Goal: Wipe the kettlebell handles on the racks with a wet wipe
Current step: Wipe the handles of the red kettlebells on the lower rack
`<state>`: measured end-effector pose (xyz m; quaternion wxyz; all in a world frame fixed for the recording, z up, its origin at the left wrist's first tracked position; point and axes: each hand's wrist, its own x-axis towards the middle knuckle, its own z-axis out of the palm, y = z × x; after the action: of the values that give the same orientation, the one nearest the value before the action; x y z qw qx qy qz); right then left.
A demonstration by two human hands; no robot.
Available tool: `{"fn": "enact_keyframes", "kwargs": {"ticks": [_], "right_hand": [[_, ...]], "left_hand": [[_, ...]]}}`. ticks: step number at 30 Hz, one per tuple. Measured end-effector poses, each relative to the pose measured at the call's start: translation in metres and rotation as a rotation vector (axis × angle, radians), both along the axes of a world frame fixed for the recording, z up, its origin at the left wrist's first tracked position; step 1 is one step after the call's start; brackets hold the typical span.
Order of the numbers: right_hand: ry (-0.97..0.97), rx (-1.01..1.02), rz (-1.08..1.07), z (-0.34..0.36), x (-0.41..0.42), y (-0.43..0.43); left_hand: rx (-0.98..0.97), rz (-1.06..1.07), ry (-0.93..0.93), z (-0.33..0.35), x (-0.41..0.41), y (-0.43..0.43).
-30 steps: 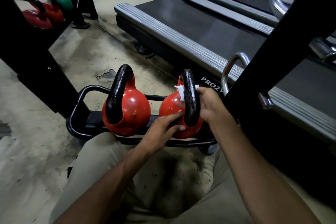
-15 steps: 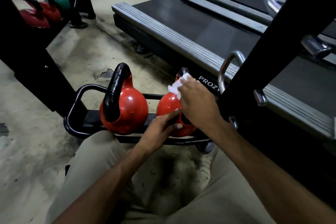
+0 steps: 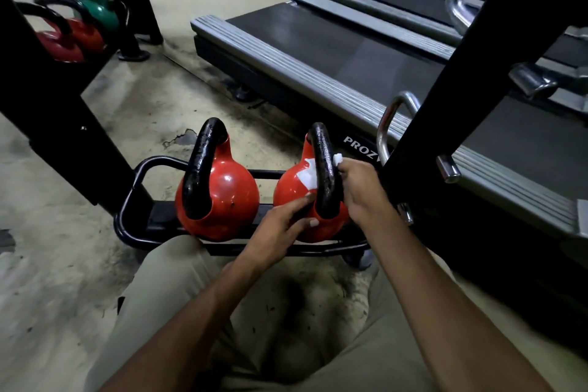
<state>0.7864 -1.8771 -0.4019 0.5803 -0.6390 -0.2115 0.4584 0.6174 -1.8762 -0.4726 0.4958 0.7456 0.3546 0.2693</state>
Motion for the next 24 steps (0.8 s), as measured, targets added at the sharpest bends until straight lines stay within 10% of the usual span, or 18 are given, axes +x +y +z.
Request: {"fn": "enact_keyframes", "kwargs": {"ticks": [5,9,13,16,20,24], "right_hand": [[-1.048,0.272,-0.04,-0.008,-0.016,-0.028],[-1.82,0.216,0.499,0.011,-0.003,-0.008],[-2.12,0.183,0.799,0.019,0.0,-0.006],[-1.894,0.298,0.543,0.007,-0.001,-0.028],[-1.031,0.282,-0.048,-0.002,-0.025,-0.058],[-0.334,0.08,-0.166,0.002,-0.024,-0.027]], "left_hand": [[-0.013,0.022,-0.003,0.002,-0.001,-0.001],[-0.033,0.006,-0.019,0.005,0.0,-0.002],[-0.07,-0.001,-0.038,0.008,0.001,-0.005],[-0.033,-0.001,-0.038,0.007,0.001,-0.005],[-0.055,0.009,-0.029,0.007,0.0,-0.005],[-0.068,0.008,-0.023,0.005,0.0,-0.003]]}}
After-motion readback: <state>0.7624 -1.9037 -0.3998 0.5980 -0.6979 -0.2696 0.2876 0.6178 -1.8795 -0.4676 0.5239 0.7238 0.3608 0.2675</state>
